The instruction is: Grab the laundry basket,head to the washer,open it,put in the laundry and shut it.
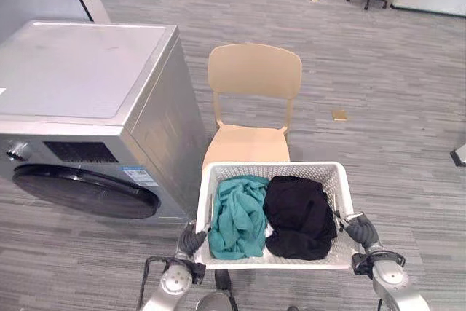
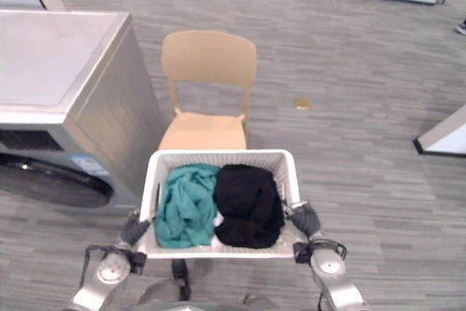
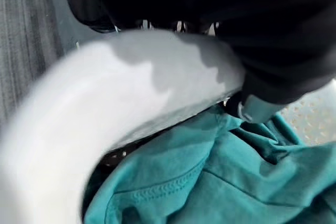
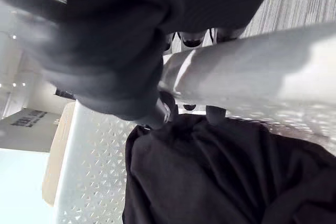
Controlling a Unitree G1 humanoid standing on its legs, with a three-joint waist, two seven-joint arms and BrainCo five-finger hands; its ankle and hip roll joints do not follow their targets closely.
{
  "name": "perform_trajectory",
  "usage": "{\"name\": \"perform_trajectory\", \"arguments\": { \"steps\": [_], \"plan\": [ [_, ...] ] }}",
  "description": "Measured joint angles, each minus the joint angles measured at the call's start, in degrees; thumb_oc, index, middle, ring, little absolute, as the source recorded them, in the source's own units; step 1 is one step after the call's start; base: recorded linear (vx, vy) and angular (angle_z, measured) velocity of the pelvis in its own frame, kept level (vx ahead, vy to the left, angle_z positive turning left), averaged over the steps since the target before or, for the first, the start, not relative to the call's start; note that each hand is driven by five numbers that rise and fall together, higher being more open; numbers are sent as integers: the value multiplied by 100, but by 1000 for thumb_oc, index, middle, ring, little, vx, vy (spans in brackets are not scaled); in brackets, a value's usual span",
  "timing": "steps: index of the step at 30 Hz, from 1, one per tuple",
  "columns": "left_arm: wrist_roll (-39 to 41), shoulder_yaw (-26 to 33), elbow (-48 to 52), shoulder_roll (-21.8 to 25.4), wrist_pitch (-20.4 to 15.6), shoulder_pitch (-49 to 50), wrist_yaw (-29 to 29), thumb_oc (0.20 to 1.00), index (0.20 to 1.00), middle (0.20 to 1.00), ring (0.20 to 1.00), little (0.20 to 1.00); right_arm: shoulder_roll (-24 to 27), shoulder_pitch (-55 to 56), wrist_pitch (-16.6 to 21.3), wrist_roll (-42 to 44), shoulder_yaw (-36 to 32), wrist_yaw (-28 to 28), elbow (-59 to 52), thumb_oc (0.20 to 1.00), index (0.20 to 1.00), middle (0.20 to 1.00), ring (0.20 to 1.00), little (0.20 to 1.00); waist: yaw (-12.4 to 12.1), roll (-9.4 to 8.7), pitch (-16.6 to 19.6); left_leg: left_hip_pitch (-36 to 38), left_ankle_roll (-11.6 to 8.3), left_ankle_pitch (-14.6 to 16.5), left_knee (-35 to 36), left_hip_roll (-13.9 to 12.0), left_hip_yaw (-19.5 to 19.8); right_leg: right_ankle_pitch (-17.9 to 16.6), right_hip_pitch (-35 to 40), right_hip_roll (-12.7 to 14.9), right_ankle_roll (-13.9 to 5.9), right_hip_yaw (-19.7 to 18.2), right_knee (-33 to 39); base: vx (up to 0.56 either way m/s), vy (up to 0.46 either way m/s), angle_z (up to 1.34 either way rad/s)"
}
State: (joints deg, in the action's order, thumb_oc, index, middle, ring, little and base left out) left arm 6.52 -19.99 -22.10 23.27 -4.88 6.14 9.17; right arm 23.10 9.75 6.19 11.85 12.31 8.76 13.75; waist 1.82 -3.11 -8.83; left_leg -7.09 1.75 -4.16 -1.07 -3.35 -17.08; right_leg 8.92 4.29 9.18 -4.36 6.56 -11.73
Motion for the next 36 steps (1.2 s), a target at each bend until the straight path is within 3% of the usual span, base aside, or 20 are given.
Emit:
{"name": "perform_trajectory", "arguments": {
  "steps": [3,4,7,10,11,12,13,14,17,18,19,21,22,23,26,32,33,34,35,36],
  "plan": [
    [4,51,5,239,-3,-225,8,200,200,200,200,200,-150,-271,-3,-51,80,8,-22,200,200,200,200,200,-54,-38,-18,163,291,215,107,197,-135,132,-874,242,-89,-236,-1472,141,136,-21],
    [7,84,3,271,-3,-231,14,200,200,200,200,200,-164,-385,-4,-56,114,10,-19,200,200,200,200,200,-58,0,-45,277,278,203,204,205,-165,194,-960,254,-117,-217,-1520,171,82,-39],
    [6,124,-18,313,-16,-283,26,200,200,200,200,200,-174,-725,-2,-57,212,21,156,200,200,200,200,200,-34,93,-166,716,311,243,445,176,-270,212,-1417,148,-120,168,-1066,159,-3,-24],
    [4,78,-170,248,-15,-489,32,200,200,200,200,200,-175,-793,7,-50,200,79,361,200,200,200,200,200,114,58,-200,841,268,269,527,256,-233,37,-1819,-13,-258,22,-317,99,-39,35],
    [-2,9,-171,236,-10,-431,32,200,200,200,200,200,-160,-692,-6,-51,210,87,389,200,200,200,200,200,145,10,-190,970,163,363,540,317,-153,-348,-1779,-25,-256,-28,-63,116,-55,49],
    [-6,-22,-173,234,-10,-376,32,200,200,200,200,200,-168,-675,-3,-54,220,87,439,200,200,200,200,200,127,-46,-194,1049,100,409,555,356,-133,-525,-1715,-16,-236,-50,24,80,-70,48],
    [-7,-43,-237,165,-3,-332,65,200,200,200,200,200,-171,-667,-5,-56,222,88,572,200,200,200,200,200,108,-126,-177,1145,17,464,551,405,-84,-1130,-1609,-29,-123,-189,156,40,-64,18],
    [-7,-42,-307,111,-3,-330,103,200,200,200,200,200,-166,-704,-4,-57,241,90,664,200,200,200,200,200,80,-75,-174,1120,-27,490,523,341,-68,-1221,-1582,-88,-91,-163,245,-33,-57,5],
    [-2,-63,-649,-81,-3,-616,306,200,200,200,200,200,-122,-1114,-4,-60,396,227,959,200,200,200,200,200,4,71,-126,663,-133,464,401,112,-27,-1666,-1585,-346,87,-57,1035,-128,-10,-4],
    [-2,-63,-649,-81,-3,-616,306,200,200,200,200,200,-122,-1114,-4,-60,396,227,959,200,200,200,200,200,4,71,-126,663,-133,464,401,112,-27,-1666,-1585,-346,87,-57,1035,-188,20,6],
    [5,-237,-977,-197,-7,-1053,498,200,200,200,200,200,-177,-1474,-5,-57,466,415,1237,200,200,200,200,200,2,102,-123,266,-203,402,313,80,39,-1973,-1795,-426,232,-9,1313,-273,51,5],
    [14,-264,-1332,-317,-6,-1646,685,200,200,200,200,200,-170,-2008,-9,-52,513,596,1548,200,200,200,200,200,35,117,-190,-208,-243,349,198,45,42,-2147,-2193,-433,298,-1,1378,-203,73,4],
    [53,-396,-2180,-488,-13,-2799,1048,200,200,200,200,200,-189,-3084,-7,-46,726,970,2320,200,200,200,200,200,122,148,-396,-1007,-210,410,-198,81,87,-2185,-2838,-373,246,-25,1293,-177,90,6],
    [184,-333,-2367,-492,-13,-3286,1162,200,200,200,200,200,-173,-3568,-21,-43,735,1046,2530,200,200,200,200,200,120,152,-714,-1151,-224,351,-270,90,88,-2313,-2950,-333,252,-5,1280,-174,55,9],
    [250,-451,-3178,-487,-7,-4469,1422,200,200,200,200,200,-119,-4860,-112,-45,956,1277,3174,200,200,200,200,200,122,175,-996,-1882,-264,447,-698,89,92,-2330,-3512,-289,253,-74,1252,-86,63,6],
    [256,-657,-3813,-226,-14,-5518,1610,200,200,200,200,200,-160,-5786,-82,0,1287,1518,3586,200,200,200,200,200,93,186,-1228,-2005,-197,384,-700,95,157,-2480,-3590,-257,284,-67,1264,-8,41,5],
    [258,-658,-3931,-245,-9,-5645,1615,454,454,454,454,454,-193,-5879,-67,9,1293,1575,3686,200,200,200,200,200,90,186,-1228,-2001,-198,386,-690,96,179,-2490,-3590,-254,295,-42,1239,-33,19,7],
    [259,-663,-3929,-256,-10,-5642,1626,868,868,868,868,868,-196,-5870,-58,12,1299,1614,3684,200,200,200,200,200,86,186,-1228,-1995,-198,385,-684,98,185,-2497,-3582,-249,305,-37,1227,-32,16,7],
    [257,-670,-3930,-270,-10,-5634,1660,1000,1000,1000,1000,1000,-198,-5853,-41,12,1302,1636,3682,373,373,373,373,373,78,186,-1228,-1991,-198,385,-692,95,191,-2505,-3580,-246,316,-41,1215,50,13,8],
    [246,-671,-3928,-323,-14,-5614,1766,1000,1000,1000,1000,1000,-191,-5774,-16,13,1301,1654,3680,1000,1000,1000,1000,1000,50,186,-1228,-1970,-197,387,-692,96,211,-2505,-3543,-240,316,-47,1215,50,13,8]
  ]
}}
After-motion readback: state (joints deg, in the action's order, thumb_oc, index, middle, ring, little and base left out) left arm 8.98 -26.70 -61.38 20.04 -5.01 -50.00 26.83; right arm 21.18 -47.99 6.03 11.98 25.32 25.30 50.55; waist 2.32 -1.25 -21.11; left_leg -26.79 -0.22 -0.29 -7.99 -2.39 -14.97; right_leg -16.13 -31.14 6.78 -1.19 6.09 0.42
